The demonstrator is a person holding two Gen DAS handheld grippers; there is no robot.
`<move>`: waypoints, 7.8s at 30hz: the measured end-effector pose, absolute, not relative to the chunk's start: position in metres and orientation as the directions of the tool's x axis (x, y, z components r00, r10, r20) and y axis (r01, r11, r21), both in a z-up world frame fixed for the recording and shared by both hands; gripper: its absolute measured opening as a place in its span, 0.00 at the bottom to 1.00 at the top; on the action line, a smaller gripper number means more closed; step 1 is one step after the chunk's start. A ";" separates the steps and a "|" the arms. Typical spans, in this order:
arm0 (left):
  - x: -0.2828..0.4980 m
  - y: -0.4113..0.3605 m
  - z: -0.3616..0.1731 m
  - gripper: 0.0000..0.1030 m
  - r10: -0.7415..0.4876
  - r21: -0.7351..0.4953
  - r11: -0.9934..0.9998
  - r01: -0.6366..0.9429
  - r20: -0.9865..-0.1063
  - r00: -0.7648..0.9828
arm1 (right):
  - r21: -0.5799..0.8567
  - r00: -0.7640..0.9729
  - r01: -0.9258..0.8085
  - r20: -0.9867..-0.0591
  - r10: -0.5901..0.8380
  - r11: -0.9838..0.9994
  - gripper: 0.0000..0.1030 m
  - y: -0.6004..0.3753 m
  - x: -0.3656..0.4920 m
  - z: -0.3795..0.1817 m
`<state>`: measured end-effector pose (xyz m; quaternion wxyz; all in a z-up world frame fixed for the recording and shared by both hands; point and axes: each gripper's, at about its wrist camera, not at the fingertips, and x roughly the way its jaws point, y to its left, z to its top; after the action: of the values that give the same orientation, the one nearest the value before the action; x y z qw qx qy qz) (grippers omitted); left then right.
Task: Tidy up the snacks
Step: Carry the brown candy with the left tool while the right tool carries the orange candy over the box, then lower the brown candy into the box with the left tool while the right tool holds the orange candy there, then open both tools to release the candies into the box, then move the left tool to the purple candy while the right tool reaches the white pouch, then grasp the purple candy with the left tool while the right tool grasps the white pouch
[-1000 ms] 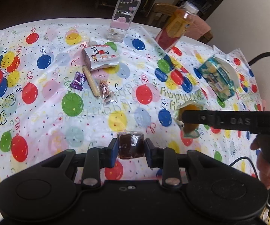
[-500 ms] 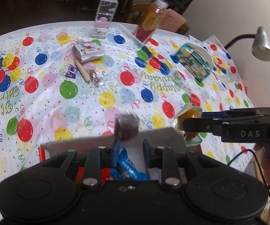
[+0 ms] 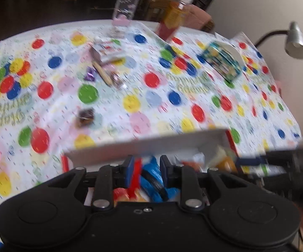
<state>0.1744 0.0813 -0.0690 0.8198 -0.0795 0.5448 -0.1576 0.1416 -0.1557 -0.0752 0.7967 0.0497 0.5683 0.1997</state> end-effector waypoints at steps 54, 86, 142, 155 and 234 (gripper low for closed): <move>0.299 0.113 -0.160 0.31 -0.059 -0.082 0.995 -0.063 -0.952 0.301 | 0.356 0.191 -0.248 -0.894 0.406 0.901 0.42 -0.166 0.142 -0.108; 0.123 0.057 -0.105 0.31 -0.381 -0.302 0.908 0.290 -0.885 0.268 | 0.247 0.220 -0.314 -0.921 0.323 0.917 0.42 -0.130 0.101 -0.114; 0.190 0.090 -0.021 0.99 -0.193 -0.092 0.976 0.196 -0.785 0.589 | 0.258 0.435 -0.321 -0.815 0.384 0.911 0.81 -0.151 0.207 0.026; 0.294 0.114 -0.065 0.99 -0.064 -0.057 0.998 0.030 -0.821 0.568 | 0.223 0.357 -0.313 -0.873 0.332 0.923 0.81 -0.120 0.338 -0.016; 0.316 0.117 -0.109 0.15 -0.172 -0.146 0.985 0.091 -0.863 0.474 | 0.257 0.246 -0.334 -0.905 0.347 0.907 0.68 -0.082 0.354 -0.087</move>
<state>0.3158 0.1168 -0.1088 0.8577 -0.0396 0.5069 -0.0766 0.3541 -0.0816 -0.0875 0.7893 0.0054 0.5748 0.2158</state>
